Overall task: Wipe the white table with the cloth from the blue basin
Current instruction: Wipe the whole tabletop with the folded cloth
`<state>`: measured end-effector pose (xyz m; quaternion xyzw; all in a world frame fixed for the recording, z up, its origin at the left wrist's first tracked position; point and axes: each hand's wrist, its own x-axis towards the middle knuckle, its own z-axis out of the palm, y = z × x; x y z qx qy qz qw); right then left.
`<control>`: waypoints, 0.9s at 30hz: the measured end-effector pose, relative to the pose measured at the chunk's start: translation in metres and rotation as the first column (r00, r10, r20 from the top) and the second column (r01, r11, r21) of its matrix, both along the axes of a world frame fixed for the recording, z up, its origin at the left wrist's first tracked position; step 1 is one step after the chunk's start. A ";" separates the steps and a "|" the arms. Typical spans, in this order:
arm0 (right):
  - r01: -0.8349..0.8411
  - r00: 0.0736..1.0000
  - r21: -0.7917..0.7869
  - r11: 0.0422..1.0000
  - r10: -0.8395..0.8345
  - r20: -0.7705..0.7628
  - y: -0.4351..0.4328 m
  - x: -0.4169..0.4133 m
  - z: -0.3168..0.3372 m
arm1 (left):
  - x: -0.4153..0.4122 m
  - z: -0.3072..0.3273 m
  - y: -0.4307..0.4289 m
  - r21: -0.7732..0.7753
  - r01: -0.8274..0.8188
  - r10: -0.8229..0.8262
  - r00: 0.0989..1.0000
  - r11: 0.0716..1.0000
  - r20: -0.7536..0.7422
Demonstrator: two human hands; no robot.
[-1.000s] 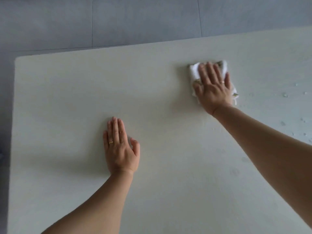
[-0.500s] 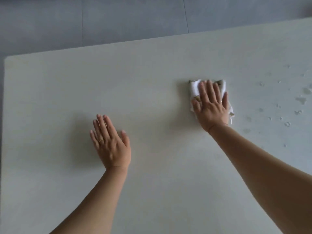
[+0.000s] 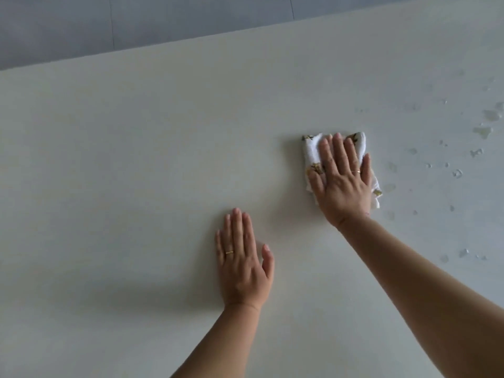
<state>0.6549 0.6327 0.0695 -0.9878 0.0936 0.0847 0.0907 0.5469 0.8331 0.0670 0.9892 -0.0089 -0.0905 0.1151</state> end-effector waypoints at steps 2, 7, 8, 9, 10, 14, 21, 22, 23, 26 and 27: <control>0.157 0.988 0.005 0.988 -0.156 -0.018 0.029 -0.010 0.001 | 0.000 0.000 -0.001 0.006 -0.005 0.005 1.000 1.000 0.000; -0.281 0.960 0.032 0.959 0.280 0.027 0.067 -0.055 0.006 | 0.001 0.001 0.001 -0.004 -0.009 0.009 1.000 1.000 0.018; -0.358 0.933 0.027 0.933 0.357 0.041 0.053 -0.053 0.006 | 0.001 0.002 0.001 -0.010 -0.011 0.011 1.000 1.000 0.016; -0.388 0.921 0.015 0.921 0.387 0.044 0.036 -0.051 0.006 | 0.002 0.003 0.000 -0.013 -0.011 0.012 1.000 1.000 0.014; -0.369 0.928 -0.003 0.929 0.369 0.042 0.020 -0.050 0.005 | 0.002 0.004 0.000 -0.012 -0.011 0.011 1.000 1.000 0.015; -0.016 0.998 -0.003 1.000 0.016 -0.056 -0.018 -0.050 0.006 | 0.001 0.003 -0.001 -0.011 -0.006 0.006 0.999 1.000 0.041; -0.115 0.993 0.040 0.993 0.115 0.005 0.085 -0.102 0.008 | 0.002 0.006 -0.003 -0.036 -0.023 0.025 0.996 0.999 0.080; -0.221 0.975 0.046 0.974 0.220 0.026 0.082 -0.109 0.008 | 0.003 0.005 -0.003 -0.037 -0.026 0.029 0.995 0.999 0.096; -0.312 0.950 0.043 0.949 0.311 0.030 0.069 -0.110 0.008 | 0.003 0.005 -0.002 -0.042 -0.023 0.027 0.994 0.999 0.106; -0.359 0.933 -0.014 0.933 0.359 0.011 0.011 -0.108 0.005 | 0.000 0.003 -0.001 -0.048 -0.010 0.014 0.995 0.999 0.096; -0.277 0.961 -0.009 0.961 0.276 -0.022 -0.010 -0.108 0.006 | 0.000 0.002 0.000 -0.044 -0.008 0.012 0.996 0.999 0.094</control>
